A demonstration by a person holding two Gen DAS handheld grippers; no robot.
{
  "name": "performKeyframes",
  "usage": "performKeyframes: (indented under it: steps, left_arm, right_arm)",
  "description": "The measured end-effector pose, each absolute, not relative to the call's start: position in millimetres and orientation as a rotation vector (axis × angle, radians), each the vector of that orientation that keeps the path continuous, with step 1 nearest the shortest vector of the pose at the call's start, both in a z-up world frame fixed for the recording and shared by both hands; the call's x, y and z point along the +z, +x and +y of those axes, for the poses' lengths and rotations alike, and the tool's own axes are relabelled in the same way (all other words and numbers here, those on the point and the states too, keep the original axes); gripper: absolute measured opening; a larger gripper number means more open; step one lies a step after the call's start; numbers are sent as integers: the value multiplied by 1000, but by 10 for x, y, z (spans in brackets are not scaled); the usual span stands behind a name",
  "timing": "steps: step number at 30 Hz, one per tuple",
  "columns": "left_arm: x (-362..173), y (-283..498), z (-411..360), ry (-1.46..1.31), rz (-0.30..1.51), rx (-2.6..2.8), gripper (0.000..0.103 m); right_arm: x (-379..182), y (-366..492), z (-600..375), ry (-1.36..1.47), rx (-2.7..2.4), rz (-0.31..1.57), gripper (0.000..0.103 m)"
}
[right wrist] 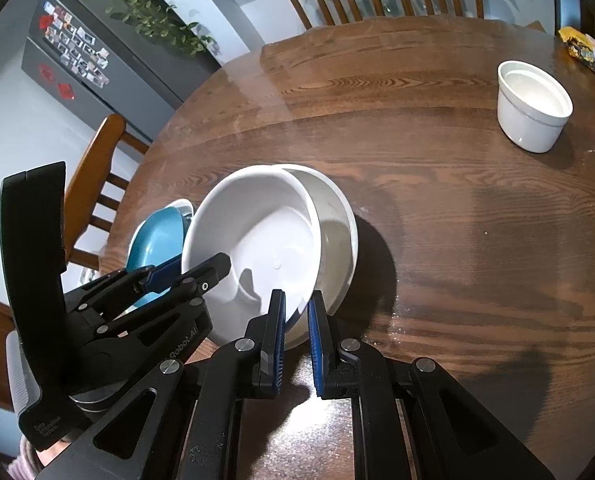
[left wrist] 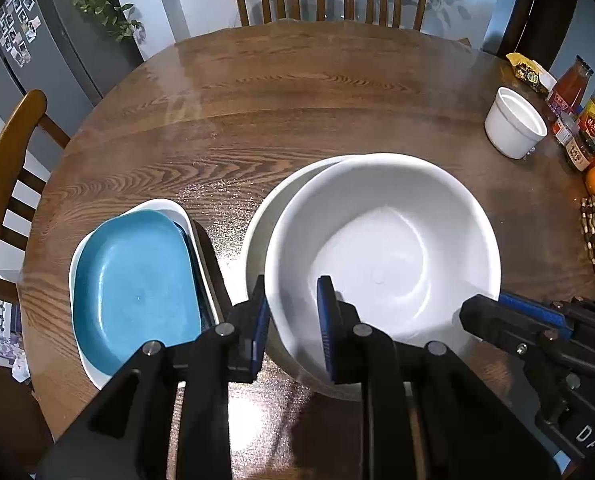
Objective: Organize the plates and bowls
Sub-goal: 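Lift the medium white bowl and lower it into the large white bowl, then open the left gripper to release the nested bowl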
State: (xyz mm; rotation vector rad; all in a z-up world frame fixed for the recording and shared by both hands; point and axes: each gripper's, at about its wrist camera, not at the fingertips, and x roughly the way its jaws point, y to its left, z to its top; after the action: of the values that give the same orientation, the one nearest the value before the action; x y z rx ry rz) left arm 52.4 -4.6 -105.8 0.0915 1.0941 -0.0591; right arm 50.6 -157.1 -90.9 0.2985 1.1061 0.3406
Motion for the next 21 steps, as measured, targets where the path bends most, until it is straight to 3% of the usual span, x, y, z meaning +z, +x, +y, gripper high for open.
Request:
performKeyframes:
  steps: [15, 21]
  left_arm:
    - [-1089, 556, -93, 98, 1101, -52, 23]
    - [-1002, 512, -87, 94, 1071, -53, 39]
  right_arm:
    - [-899, 482, -1495, 255, 310, 1104, 12]
    - [-830, 448, -1515, 240, 290, 1080, 23]
